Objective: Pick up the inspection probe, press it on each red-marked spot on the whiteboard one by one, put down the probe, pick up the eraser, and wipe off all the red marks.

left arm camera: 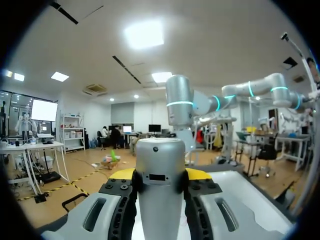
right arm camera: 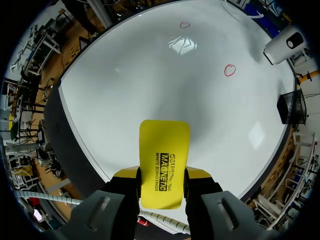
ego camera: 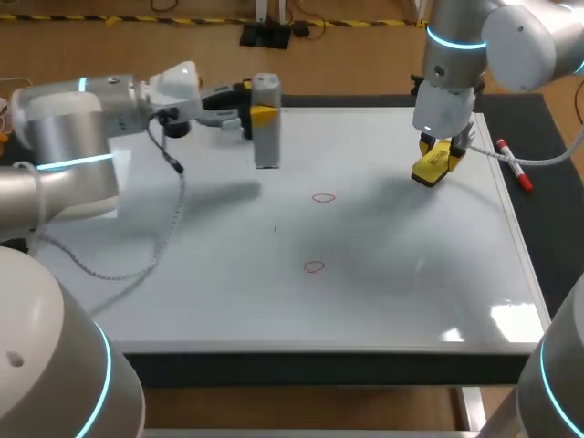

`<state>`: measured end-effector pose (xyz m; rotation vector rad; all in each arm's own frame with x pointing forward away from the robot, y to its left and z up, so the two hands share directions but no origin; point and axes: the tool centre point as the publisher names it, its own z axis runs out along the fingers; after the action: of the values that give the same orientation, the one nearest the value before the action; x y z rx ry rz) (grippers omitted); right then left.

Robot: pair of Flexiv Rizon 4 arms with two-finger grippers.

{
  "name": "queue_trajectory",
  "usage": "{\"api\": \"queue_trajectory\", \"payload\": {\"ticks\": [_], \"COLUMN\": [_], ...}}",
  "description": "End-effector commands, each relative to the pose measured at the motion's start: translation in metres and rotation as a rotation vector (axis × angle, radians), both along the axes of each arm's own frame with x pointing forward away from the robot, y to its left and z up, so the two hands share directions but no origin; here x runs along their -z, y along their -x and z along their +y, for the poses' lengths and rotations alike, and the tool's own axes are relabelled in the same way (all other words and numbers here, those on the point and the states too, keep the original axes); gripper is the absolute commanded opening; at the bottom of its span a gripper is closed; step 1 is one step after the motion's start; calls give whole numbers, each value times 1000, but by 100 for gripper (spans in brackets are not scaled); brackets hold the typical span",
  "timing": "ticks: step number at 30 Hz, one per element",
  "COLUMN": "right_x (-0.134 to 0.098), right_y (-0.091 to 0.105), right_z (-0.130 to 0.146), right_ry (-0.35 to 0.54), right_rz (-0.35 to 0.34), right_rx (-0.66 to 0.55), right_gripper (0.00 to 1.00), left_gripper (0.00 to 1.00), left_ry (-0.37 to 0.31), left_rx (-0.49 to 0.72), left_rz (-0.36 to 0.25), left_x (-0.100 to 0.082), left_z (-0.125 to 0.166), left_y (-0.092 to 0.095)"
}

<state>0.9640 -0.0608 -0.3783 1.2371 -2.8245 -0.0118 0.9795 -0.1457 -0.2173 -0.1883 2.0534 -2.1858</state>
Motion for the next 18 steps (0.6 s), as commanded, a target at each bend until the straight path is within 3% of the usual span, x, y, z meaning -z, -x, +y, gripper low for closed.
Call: {"api": "queue_trajectory", "payload": {"ticks": [1, 18], "right_x": [-1, -1], "right_y": [-1, -1], "right_z": [0, 0], "right_ry": [4, 4], "right_rz": [2, 2], "right_rx": [-1, -1], "right_gripper": [0, 0], "left_gripper": [0, 0], "left_ry": [-12, -42], "left_rx": [-61, -153], "left_rz": [-3, -25], "left_x": [-11, -14], "left_z": [41, 129], "left_y": [13, 3]}}
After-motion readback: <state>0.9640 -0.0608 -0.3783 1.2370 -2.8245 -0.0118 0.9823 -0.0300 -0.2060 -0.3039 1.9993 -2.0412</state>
